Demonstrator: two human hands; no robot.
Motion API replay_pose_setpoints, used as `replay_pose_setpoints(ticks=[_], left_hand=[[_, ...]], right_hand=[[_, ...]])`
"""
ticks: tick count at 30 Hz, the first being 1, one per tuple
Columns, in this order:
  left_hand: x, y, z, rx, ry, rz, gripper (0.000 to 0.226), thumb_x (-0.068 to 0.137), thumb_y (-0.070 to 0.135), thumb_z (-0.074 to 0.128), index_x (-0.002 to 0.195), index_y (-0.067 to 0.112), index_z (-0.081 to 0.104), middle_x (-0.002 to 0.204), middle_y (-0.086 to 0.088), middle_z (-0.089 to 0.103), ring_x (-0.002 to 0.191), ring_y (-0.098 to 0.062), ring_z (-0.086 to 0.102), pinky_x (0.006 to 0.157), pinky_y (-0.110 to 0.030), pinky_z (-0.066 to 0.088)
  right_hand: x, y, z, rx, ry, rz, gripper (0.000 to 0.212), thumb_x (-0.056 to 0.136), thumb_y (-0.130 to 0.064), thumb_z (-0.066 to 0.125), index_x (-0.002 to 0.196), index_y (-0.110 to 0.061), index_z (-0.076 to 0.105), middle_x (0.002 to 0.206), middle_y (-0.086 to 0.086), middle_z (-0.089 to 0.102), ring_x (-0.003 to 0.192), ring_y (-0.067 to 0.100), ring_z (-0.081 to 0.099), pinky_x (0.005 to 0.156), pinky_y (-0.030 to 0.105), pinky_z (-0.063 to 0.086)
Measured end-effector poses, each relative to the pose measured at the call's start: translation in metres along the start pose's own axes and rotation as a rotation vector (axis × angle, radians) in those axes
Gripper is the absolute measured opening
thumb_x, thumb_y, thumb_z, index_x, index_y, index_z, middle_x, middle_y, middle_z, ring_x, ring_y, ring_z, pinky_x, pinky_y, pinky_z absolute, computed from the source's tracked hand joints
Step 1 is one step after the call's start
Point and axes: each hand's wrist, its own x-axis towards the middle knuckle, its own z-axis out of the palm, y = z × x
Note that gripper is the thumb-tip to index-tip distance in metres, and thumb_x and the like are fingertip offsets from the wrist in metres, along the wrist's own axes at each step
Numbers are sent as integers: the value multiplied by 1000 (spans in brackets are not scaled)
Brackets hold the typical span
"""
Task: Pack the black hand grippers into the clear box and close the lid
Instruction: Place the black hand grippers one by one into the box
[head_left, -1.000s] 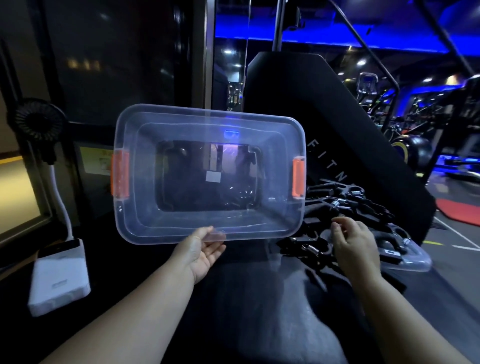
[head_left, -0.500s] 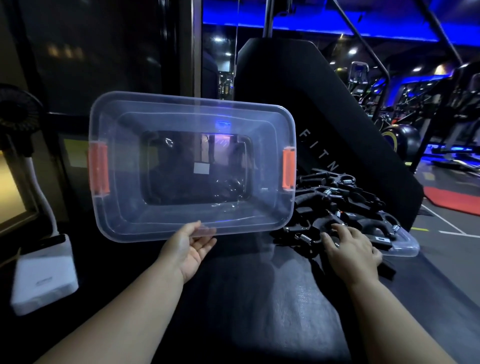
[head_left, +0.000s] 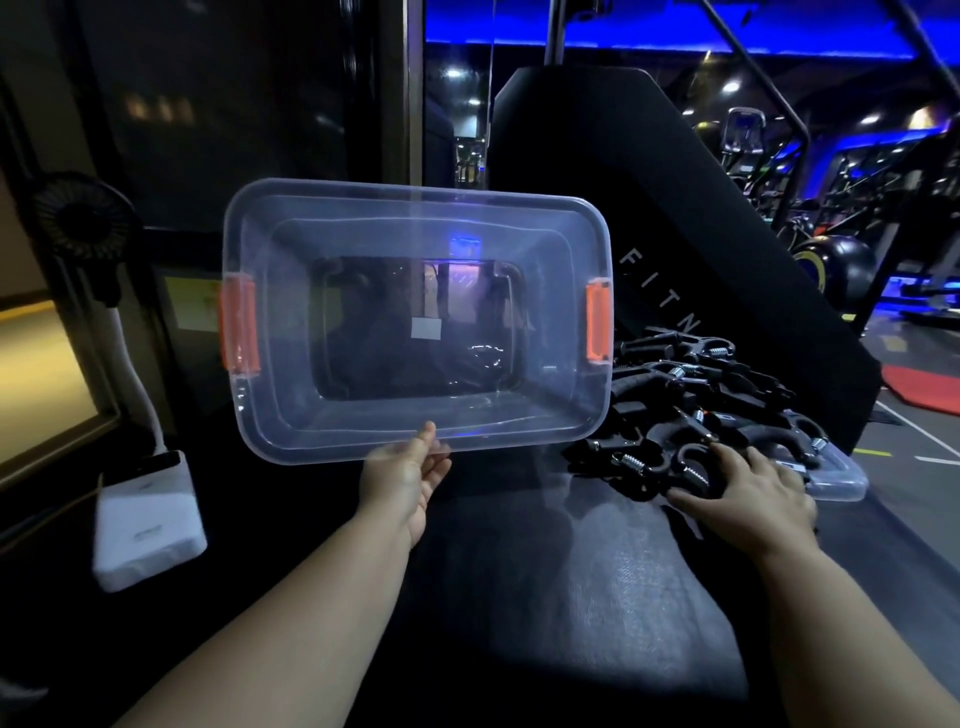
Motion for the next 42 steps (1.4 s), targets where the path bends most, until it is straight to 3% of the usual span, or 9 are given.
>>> replay_pose_setpoints(ticks=[6, 10, 14, 18, 21, 25, 31, 39, 42], left_hand=[[-2, -3, 3, 133, 159, 59, 29, 79, 25, 75, 91, 3, 60, 77, -7, 65, 68, -14, 63, 56, -23, 50], [-3, -1, 4, 228, 281, 81, 44, 71, 31, 82, 93, 2, 58, 83, -9, 64, 62, -13, 59, 48, -19, 47], [-5, 3, 4, 197, 378, 53, 80, 67, 22, 86, 130, 5, 39, 98, -11, 59, 59, -13, 56, 61, -29, 51], [-6, 5, 3, 121, 357, 60, 62, 69, 14, 84, 110, 13, 37, 90, -11, 59, 64, -13, 60, 50, -23, 49], [-4, 5, 0, 66, 311, 38, 55, 72, 10, 81, 114, 4, 47, 86, -12, 61, 65, -17, 63, 51, -25, 53], [-2, 3, -6, 58, 227, 21, 23, 78, 13, 76, 85, 4, 56, 78, -11, 64, 63, -17, 64, 48, -22, 51], [-5, 4, -8, 40, 177, 19, 20, 81, 12, 73, 75, 5, 55, 71, -9, 62, 60, -17, 62, 49, -23, 53], [-17, 3, -9, 52, 180, 9, 20, 81, 12, 73, 74, 4, 57, 71, -9, 62, 62, -16, 62, 58, -26, 52], [-21, 4, -11, 46, 164, 4, 18, 82, 11, 72, 76, 3, 56, 71, -9, 61, 61, -16, 60, 59, -26, 52]], right_hand=[[-1, 9, -5, 18, -22, 8, 110, 56, -80, 66, 148, -36, 25, 155, -5, 25, 137, 29, 28, 107, 45, 31], [-2, 9, -8, 56, -11, 0, 109, 53, -80, 68, 146, -34, 32, 152, -7, 31, 133, 24, 38, 100, 44, 35], [-4, 8, -10, 16, -50, -38, 113, 50, -84, 66, 146, -40, 28, 155, -11, 24, 134, 22, 38, 98, 46, 31], [-4, 11, -10, 116, -170, -39, 120, 46, -81, 71, 148, -43, 21, 159, -12, 13, 141, 18, 27, 107, 49, 27], [-6, 15, -11, 166, -187, -86, 118, 48, -72, 78, 148, -40, 25, 156, -9, 22, 139, 16, 32, 109, 44, 30], [-13, 19, -12, 175, -212, -154, 113, 50, -65, 82, 146, -42, 28, 153, -9, 29, 135, 15, 37, 109, 41, 33], [-22, 20, -18, 305, -303, -236, 105, 55, -42, 90, 145, -32, 37, 151, 0, 31, 130, 17, 42, 108, 35, 36], [-47, -6, -16, 264, -210, -357, 94, 53, -54, 87, 137, -35, 49, 135, -7, 44, 117, 10, 48, 92, 21, 37], [-53, -11, -13, 247, -210, -363, 102, 49, -62, 84, 139, -35, 45, 137, -7, 43, 119, 10, 47, 91, 21, 36]])
